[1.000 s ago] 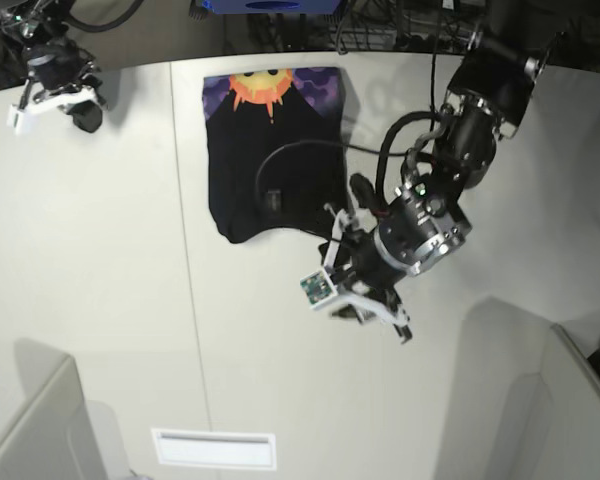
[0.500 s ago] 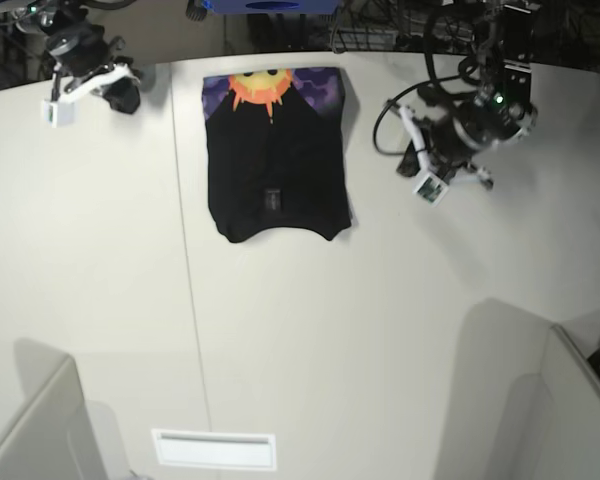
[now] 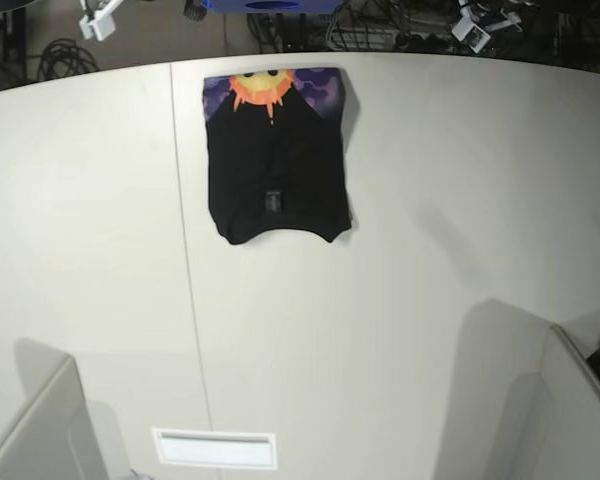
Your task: Fold the T-shirt properly
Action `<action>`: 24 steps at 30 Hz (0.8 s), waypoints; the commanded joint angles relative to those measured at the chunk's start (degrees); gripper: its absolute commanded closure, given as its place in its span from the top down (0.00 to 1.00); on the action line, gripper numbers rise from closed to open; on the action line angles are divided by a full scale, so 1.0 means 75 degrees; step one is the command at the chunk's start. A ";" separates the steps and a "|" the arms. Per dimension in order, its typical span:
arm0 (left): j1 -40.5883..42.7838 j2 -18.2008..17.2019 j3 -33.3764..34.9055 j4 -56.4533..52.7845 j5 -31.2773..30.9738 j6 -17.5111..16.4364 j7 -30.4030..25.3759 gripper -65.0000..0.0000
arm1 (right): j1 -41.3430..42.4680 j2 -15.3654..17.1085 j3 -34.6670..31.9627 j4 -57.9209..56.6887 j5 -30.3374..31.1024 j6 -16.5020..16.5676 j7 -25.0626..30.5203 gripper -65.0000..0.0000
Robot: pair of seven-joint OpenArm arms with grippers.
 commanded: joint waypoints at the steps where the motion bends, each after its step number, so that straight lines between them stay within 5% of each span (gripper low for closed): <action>1: 0.0045 0.0126 0.0156 -0.0110 0.0256 0.0010 -0.0102 0.00 | 0.0214 0.0148 -0.0413 -0.0267 -0.0319 0.0013 0.0064 0.00; 7: -0.0494 0.1169 0.0836 -0.2102 0.2459 0.0010 -0.1157 0.00 | 0.1796 0.0183 -0.3214 -0.3456 -0.3402 0.0001 0.1681 0.00; 10: -0.1186 0.1532 0.1011 -0.3849 0.2764 0.0022 -0.2118 0.00 | 0.2523 0.0183 -0.4363 -0.5483 -0.4059 -0.0034 0.2947 0.00; 17: -0.3237 0.1755 0.1058 -0.8983 0.2893 0.0022 -0.5588 0.00 | 0.4363 -0.0544 -0.5149 -1.0875 -0.4082 -0.0045 0.6241 0.00; 21: -0.5206 0.1743 0.2371 -1.3531 0.3679 0.0034 -0.8178 0.00 | 0.5336 -0.1048 -0.5113 -1.3314 -0.4082 -0.0045 0.8855 0.00; 24: -0.6179 0.1943 0.3332 -1.4873 0.4054 0.0737 -0.9714 0.00 | 0.5734 -0.1294 -0.5102 -1.3900 -0.4082 -0.0045 0.9511 0.00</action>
